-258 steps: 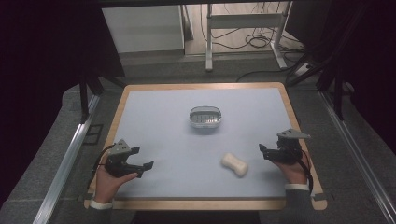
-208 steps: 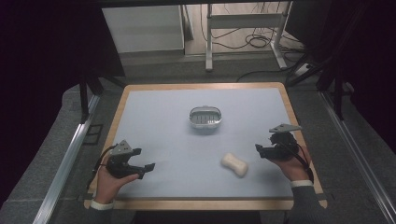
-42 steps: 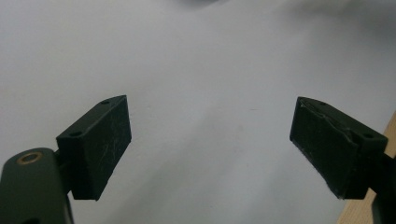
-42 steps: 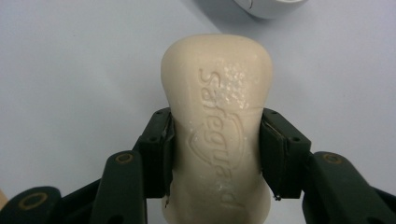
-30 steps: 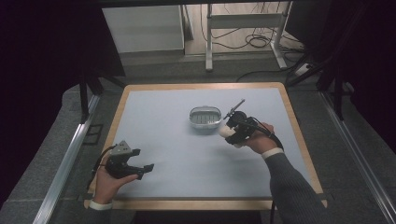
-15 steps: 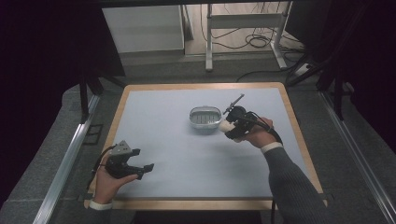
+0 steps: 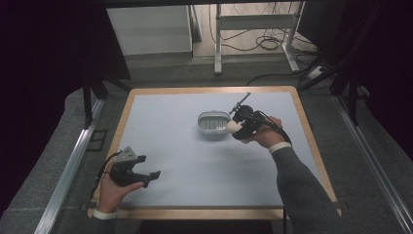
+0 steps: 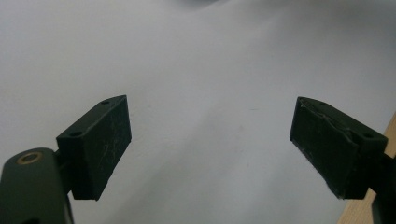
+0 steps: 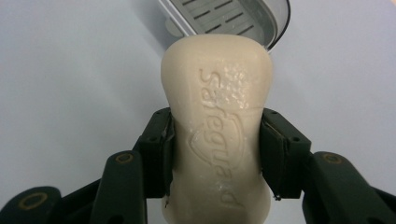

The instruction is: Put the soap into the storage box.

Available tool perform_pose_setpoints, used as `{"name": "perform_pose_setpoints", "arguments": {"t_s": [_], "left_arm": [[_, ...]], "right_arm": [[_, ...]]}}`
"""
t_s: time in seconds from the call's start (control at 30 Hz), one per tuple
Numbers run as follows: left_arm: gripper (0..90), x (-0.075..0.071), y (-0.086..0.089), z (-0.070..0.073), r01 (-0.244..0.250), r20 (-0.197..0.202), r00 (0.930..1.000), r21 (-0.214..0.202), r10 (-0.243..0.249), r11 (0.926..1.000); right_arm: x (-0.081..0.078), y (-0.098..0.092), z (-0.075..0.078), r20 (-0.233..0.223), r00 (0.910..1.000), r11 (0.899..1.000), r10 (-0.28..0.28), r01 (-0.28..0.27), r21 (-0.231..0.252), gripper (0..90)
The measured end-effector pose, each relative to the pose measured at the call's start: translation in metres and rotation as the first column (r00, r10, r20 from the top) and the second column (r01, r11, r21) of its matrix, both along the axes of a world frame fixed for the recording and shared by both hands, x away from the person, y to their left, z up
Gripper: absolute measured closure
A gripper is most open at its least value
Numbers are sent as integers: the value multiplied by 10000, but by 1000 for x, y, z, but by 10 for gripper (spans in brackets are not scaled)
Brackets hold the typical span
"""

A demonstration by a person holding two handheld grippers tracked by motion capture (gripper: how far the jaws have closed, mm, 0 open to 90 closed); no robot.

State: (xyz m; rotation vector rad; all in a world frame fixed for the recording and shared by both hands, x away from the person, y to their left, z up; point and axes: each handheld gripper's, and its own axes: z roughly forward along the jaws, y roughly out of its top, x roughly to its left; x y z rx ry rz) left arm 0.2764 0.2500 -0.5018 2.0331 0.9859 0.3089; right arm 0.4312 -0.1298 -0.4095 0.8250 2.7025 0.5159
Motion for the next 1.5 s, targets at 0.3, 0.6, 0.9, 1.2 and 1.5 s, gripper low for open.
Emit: {"name": "perform_pose_setpoints", "arguments": {"t_s": [0.3,0.6,0.9,1.2,1.5], "left_arm": [[132,0,0,0,-2,-1,10000,3,2,10000],[132,0,1,0,9,-3,10000,-9,-9,10000],[132,0,1,0,2,4,10000,-11,-2,10000],[132,0,1,1,0,11,10000,-29,0,10000],[132,-1,2,1,-9,36,10000,-55,9,10000]], "right_arm": [[7,2,3,81,10000,10000,46,-46,4,493],[18,6,3,108,9994,9995,314,-314,58,493],[28,9,2,91,9993,9993,358,-359,44,494],[36,15,1,82,9988,9988,480,-481,119,494],[45,16,-1,-2,9979,9977,652,-652,174,493]]}}
